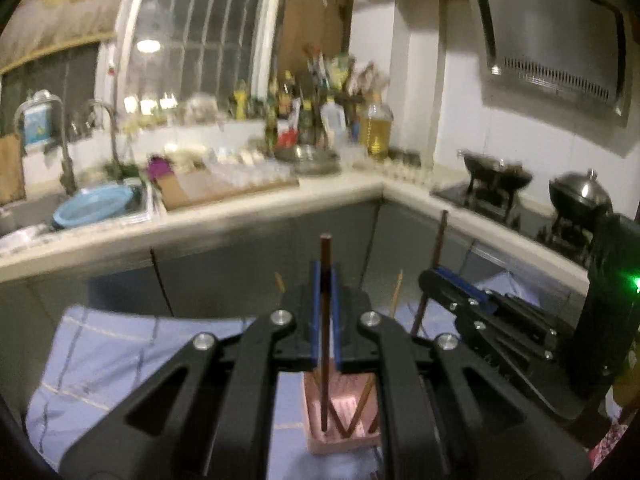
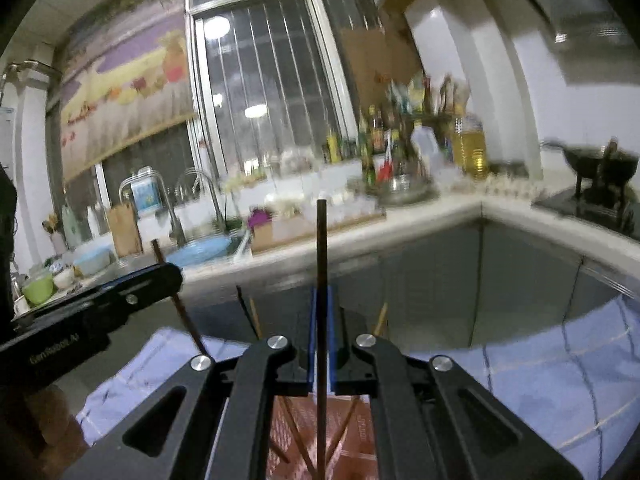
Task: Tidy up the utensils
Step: 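Open the left tool over the caddy and move back to the chopsticks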
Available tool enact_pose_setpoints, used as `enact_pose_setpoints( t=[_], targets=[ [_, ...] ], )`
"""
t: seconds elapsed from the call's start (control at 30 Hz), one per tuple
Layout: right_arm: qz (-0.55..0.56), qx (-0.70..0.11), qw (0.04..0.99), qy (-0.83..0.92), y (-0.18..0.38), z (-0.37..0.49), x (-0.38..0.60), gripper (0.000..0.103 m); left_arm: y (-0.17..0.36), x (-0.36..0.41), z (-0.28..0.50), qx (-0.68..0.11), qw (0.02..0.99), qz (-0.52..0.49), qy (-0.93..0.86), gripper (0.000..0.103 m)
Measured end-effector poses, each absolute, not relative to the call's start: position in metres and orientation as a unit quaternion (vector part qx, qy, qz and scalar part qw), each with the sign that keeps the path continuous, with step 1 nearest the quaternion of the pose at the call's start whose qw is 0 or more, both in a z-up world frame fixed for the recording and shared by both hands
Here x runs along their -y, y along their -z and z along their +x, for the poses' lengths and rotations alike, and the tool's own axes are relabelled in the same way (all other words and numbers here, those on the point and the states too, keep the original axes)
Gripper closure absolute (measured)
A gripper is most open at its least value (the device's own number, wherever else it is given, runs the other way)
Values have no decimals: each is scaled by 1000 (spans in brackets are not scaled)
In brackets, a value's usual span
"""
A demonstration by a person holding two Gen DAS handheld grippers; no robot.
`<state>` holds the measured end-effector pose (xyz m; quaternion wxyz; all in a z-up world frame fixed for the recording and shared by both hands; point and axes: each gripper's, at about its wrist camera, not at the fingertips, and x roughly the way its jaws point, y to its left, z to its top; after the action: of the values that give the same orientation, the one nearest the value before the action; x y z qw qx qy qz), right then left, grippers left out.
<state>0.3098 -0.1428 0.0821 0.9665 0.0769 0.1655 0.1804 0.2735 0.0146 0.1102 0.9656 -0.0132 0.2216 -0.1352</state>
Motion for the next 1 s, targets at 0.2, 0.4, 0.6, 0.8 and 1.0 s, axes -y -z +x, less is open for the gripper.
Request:
enact_pose_setpoints(
  t=[0.2, 0.4, 0.6, 0.8, 1.0],
  targets=[
    [60, -239, 952, -182, -50, 319, 130, 94, -76, -8, 286, -280, 952, -13, 125, 73],
    [98, -187, 961, -178, -75, 280, 141, 43, -109, -20, 234, -200, 976, -29, 81, 48],
    [119, -126, 969, -174, -97, 204, 160, 25, -117, -37, 150, -135, 988, -53, 49, 47],
    [108, -171, 962, -183, -44, 133, 170, 4, -50, -44, 100, -211, 974, -37, 73, 47],
    [99, -319, 929, -160, 38, 102, 174, 4, 22, -50, 89, -325, 942, -30, 78, 47]
  ],
)
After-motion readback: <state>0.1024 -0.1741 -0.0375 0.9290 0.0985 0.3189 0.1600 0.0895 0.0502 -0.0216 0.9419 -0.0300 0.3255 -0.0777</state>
